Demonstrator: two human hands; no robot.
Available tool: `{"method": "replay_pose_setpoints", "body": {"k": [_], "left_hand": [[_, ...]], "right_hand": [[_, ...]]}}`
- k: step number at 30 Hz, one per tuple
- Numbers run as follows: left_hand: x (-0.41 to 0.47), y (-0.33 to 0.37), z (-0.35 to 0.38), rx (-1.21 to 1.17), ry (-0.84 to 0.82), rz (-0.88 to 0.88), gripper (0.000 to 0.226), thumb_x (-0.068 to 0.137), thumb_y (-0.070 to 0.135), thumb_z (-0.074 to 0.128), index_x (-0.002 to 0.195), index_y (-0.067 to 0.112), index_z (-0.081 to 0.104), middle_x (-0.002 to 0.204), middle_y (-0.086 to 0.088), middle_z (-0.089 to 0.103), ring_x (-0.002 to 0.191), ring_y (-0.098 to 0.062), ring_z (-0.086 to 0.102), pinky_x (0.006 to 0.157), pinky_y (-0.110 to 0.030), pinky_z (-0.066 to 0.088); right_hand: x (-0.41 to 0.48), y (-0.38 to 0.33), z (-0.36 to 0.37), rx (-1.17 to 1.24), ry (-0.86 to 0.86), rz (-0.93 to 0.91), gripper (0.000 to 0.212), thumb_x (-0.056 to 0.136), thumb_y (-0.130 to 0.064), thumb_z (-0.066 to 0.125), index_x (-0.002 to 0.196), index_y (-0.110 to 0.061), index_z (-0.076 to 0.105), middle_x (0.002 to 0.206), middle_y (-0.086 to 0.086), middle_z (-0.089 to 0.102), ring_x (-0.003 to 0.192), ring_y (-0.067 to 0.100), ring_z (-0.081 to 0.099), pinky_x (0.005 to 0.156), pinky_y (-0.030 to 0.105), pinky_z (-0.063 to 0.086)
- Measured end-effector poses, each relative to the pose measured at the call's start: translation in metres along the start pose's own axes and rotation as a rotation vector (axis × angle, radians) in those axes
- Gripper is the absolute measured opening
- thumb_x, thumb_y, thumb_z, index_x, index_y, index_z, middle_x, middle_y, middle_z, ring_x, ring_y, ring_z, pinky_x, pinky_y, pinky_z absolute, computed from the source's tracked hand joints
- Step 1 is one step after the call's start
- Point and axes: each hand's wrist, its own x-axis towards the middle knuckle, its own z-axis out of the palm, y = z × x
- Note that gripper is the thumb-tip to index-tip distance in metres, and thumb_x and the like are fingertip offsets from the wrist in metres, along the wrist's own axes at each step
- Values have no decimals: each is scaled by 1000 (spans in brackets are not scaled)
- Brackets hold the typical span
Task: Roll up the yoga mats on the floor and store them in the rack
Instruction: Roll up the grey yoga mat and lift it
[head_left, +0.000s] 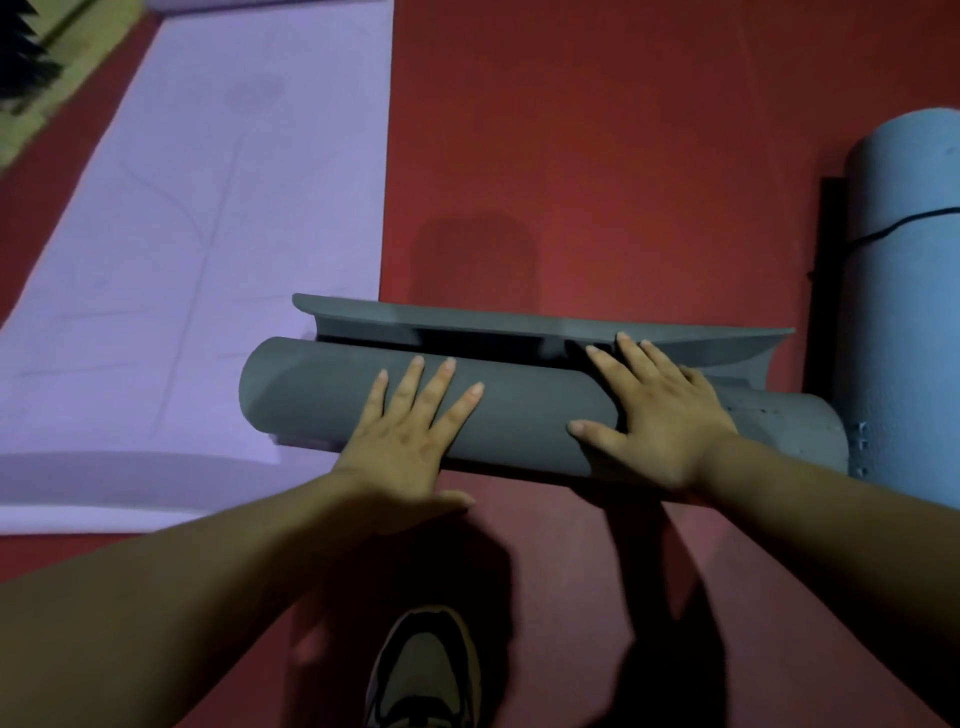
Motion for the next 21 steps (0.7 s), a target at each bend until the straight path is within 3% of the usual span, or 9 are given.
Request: {"method": "replay_pose_setpoints", "body": {"k": [3,6,9,13,17,21], "left_hand": [[-2,-4,4,-9,-14,9,125,68,98,40,149,42,-37,166,-3,-31,152,-30,-30,121,-58,-17],[8,-10,-2,-19,-20,19,130,64,95,49,148,43,-36,168,-2,-25,154,-30,-24,122,-58,-14],[15,-11,-6,2,-26,16,133,63,94,52,147,43,-38,169,-2,-22,155,-29,-21,123,-57,-12],[18,-8,-8,48,-45,-9,137,62,94,54,148,41,-38,168,-2,-23,155,-31,-21,122,-58,-13],[26,-8,-12,73,-45,-31,138,60,95,56,153,38,-30,169,-4,-12,155,-33,-12,123,-60,-6],[34,-8,-17,87,-28,-34,133,62,94,56,158,36,-16,169,-5,3,155,-32,1,124,-60,0]], "right_hand": [[1,2,1,-20,26,-19,89,85,-90,16,160,-44,-1,172,3,0,158,24,1,124,54,17],[-16,-4,16,-112,116,-61,92,82,-89,22,160,-42,11,168,10,19,153,35,20,120,62,21],[-24,-2,28,-214,118,-83,110,70,-88,46,161,-38,11,161,16,31,146,40,31,115,69,23],[-16,3,31,-260,149,-91,122,62,-69,80,160,-35,16,151,17,41,139,40,38,109,70,29],[-7,7,24,-246,212,-128,117,60,-67,82,157,-35,25,144,13,49,128,37,48,105,65,37],[-5,7,11,-225,144,-117,116,59,-73,74,158,-37,26,146,6,49,128,34,49,103,56,39]]}}
